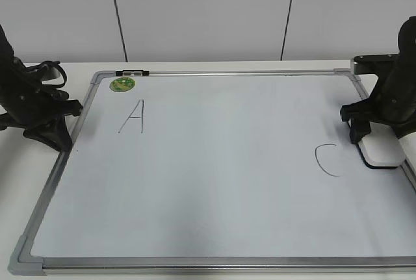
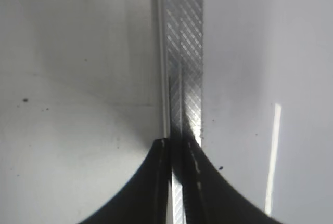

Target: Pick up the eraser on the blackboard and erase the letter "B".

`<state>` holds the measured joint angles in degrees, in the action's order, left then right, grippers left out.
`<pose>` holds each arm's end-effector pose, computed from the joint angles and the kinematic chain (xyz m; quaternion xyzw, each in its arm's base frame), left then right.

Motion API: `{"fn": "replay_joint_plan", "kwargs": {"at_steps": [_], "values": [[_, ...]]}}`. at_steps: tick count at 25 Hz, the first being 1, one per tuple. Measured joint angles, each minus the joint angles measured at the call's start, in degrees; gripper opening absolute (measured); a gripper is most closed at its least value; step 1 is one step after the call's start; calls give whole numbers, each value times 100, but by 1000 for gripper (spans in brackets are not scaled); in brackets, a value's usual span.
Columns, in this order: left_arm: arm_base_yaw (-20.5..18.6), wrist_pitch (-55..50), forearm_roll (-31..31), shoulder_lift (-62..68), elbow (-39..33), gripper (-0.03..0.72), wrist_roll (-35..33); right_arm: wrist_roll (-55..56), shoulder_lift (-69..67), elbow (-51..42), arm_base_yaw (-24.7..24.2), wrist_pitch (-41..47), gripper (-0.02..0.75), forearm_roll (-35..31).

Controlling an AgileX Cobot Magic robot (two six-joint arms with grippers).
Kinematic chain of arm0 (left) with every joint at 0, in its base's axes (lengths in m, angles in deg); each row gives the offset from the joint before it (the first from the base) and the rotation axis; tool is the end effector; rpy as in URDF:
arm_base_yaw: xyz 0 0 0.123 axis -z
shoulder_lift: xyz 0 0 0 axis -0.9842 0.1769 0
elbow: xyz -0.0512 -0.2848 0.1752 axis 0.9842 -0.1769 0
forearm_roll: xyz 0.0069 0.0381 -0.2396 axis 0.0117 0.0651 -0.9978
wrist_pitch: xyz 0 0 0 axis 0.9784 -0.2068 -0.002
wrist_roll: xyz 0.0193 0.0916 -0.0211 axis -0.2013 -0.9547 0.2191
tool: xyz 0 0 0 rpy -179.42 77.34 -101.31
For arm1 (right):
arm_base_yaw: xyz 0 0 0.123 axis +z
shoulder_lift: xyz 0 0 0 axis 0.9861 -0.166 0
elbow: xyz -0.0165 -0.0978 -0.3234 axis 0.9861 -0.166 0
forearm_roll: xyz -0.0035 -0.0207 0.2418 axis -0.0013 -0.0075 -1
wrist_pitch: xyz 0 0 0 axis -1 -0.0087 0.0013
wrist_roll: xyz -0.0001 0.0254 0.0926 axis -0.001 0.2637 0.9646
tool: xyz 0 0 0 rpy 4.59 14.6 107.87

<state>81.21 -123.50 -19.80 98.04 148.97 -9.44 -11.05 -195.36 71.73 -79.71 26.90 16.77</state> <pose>0.4337 -0.0334 0.1714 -0.0044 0.9914 -0.1211 0.0495 0.4180 -0.0021 0.1994 0.0046 0.9914 -0.0371 0.1255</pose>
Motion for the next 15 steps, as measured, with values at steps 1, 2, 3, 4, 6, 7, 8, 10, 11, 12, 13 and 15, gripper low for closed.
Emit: {"fn": "replay_joint_plan", "kwargs": {"at_steps": [1,2,3,4,6,7,8,10,11,12,13,15], "values": [[0,0,0,0,0,30,0,26,-41,-12,0,-44,543,15],[0,0,0,0,0,31,0,59,-38,-12,0,-53,543,58],[0,0,0,0,0,31,0,104,-38,-12,0,-68,543,77],[0,0,0,0,0,31,0,187,-38,-12,0,-109,543,156],[0,0,0,0,0,32,0,313,-57,-12,0,-161,543,280],[0,0,0,0,0,32,0,355,-53,-12,0,-200,543,357],[0,0,0,0,0,32,0,366,-53,-12,0,-218,543,389],[0,0,0,0,0,32,0,388,-59,-12,0,-229,543,422],[0,0,0,0,0,32,0,392,-59,-12,0,-229,543,436],[0,0,0,0,0,32,0,392,-59,-12,0,-229,543,436],[0,0,0,0,0,32,0,401,-59,-12,0,-229,543,436],[0,0,0,0,0,32,0,401,-59,-12,0,-253,543,449]]}}
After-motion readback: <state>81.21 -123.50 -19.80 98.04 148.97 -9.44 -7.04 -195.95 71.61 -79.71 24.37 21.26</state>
